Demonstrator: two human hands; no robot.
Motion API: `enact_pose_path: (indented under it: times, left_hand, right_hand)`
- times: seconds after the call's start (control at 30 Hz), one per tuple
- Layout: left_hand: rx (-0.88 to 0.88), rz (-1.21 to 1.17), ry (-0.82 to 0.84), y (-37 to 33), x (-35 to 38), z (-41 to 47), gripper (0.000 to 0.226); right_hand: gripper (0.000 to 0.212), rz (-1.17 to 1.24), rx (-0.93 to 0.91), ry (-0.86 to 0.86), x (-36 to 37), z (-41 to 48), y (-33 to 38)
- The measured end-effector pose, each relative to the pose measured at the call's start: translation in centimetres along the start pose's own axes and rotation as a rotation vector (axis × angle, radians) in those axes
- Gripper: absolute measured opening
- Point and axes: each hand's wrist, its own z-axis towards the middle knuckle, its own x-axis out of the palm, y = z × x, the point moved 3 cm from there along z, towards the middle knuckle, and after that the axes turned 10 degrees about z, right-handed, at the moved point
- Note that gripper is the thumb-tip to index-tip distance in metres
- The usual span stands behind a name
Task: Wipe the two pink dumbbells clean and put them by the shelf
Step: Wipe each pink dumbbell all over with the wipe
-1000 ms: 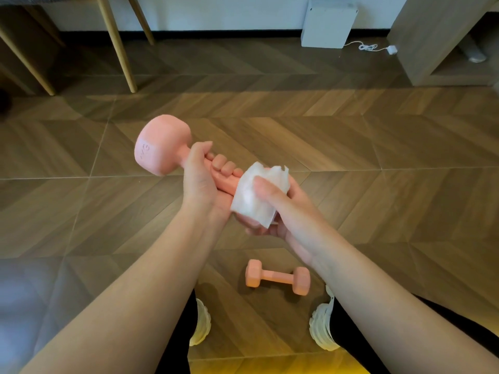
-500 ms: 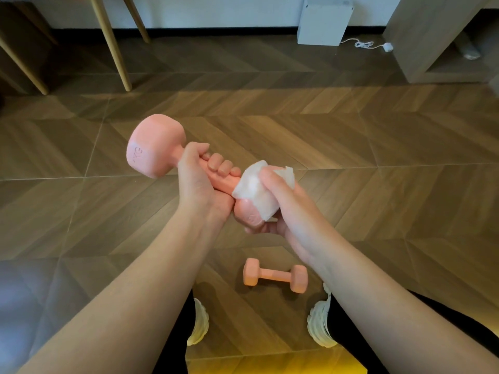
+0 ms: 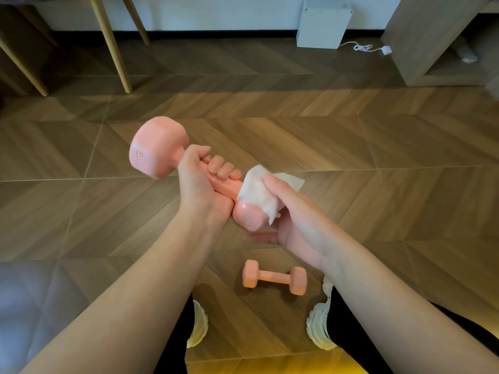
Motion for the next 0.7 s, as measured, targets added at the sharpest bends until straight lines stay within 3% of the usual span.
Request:
enact_pose_path:
  times: [0.13,0.33,0.4,0.57,0.7]
  left_hand:
    - [-0.007,0.028,0.007,0.26,-0.19,0.12,0.033]
    - [-0.045,-0.033,-0.057,0.58,-0.27,0.48,0.033]
    - [-0.049,-0.032,-0.064,0.66,-0.32,0.48,0.035]
    - [-0.029,-0.004,-0.015,0.26,-0.05,0.24,0.036]
    - [-0.008,-0.002,0.011,-0.20,-0.11,0.33,0.036]
  right_hand:
    - [0.059,0.077,0.052,0.113,0.00,0.03,-0.49]
    - [0.077,-0.086,-0.085,-0.040,-0.41,0.70,-0.40]
    - [0.074,-0.119,-0.090,-0.086,-0.35,0.71,-0.55]
    - [0.030,0.002,-0.085,-0.040,-0.35,0.45,-0.03]
    - [0.056,0.032,-0.091,0.092,-0.25,0.28,0.10]
